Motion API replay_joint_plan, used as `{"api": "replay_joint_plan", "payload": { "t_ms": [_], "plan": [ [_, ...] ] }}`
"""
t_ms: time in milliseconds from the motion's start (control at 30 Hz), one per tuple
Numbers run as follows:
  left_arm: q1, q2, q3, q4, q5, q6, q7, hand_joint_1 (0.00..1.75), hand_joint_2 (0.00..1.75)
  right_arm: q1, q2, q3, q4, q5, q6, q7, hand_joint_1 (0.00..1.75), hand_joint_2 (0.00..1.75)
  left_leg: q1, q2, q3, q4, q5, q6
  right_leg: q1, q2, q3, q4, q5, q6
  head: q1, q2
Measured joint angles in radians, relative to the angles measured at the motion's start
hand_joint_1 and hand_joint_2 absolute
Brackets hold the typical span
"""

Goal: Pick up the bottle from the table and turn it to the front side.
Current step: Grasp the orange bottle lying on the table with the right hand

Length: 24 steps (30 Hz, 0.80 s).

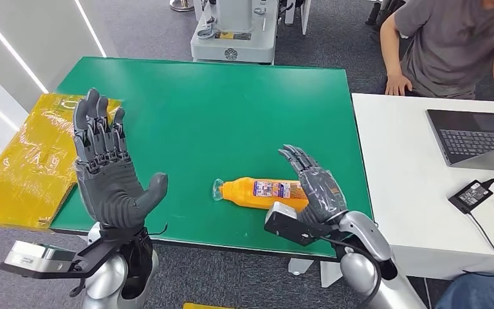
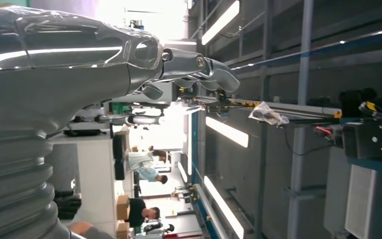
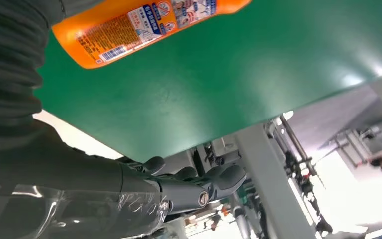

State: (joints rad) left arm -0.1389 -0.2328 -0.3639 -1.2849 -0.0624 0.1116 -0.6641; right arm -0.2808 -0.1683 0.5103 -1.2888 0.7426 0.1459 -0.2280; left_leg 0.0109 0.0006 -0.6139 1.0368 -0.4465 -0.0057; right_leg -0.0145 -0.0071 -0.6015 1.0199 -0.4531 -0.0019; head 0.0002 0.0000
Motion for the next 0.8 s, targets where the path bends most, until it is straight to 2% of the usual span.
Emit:
{"api": "replay_joint_plan", "payload": {
  "t_ms": [133, 400, 633, 800],
  "plan": [
    [-0.017, 0.0, -0.001, 0.014, 0.018, 0.003, 0.0, 0.0, 1.75, -0.113, -0.014, 0.031, 0.148, -0.044, 0.096, -0.062, 0.0, 1.75, 0.0, 0.0, 0.0, 0.0, 0.001, 0.001, 0.0, 0.0, 0.0, 0.0, 0.001, 0.0, 0.0, 0.0],
    [-0.021, 0.0, -0.01, 0.025, 0.05, 0.035, 0.004, 0.0, 1.75, -0.306, -0.013, 0.133, 0.427, -0.059, 0.163, -0.076, 0.0, 1.75, 0.0, -0.001, 0.0, 0.0, 0.001, 0.001, 0.0, 0.0, 0.0, 0.0, 0.001, 0.0, 0.0, 0.0],
    [-0.021, 0.0, -0.016, 0.025, 0.056, 0.042, 0.01, 0.0, 1.75, -0.369, 0.003, 0.194, 0.561, -0.074, 0.172, -0.083, 0.0, 1.75, 0.0, -0.001, -0.001, 0.0, 0.001, 0.001, 0.0, -0.001, 0.0, 0.0, 0.001, 0.0, 0.0, 0.0],
    [-0.019, 0.0, -0.02, 0.025, 0.059, 0.042, 0.017, 0.0, 1.75, -0.371, 0.01, 0.231, 0.642, -0.091, 0.164, -0.065, 0.0, 1.75, 0.0, -0.001, -0.001, 0.0, 0.001, 0.001, 0.0, -0.001, 0.0, -0.001, 0.001, 0.0, 0.0, 0.0]
  ]
}}
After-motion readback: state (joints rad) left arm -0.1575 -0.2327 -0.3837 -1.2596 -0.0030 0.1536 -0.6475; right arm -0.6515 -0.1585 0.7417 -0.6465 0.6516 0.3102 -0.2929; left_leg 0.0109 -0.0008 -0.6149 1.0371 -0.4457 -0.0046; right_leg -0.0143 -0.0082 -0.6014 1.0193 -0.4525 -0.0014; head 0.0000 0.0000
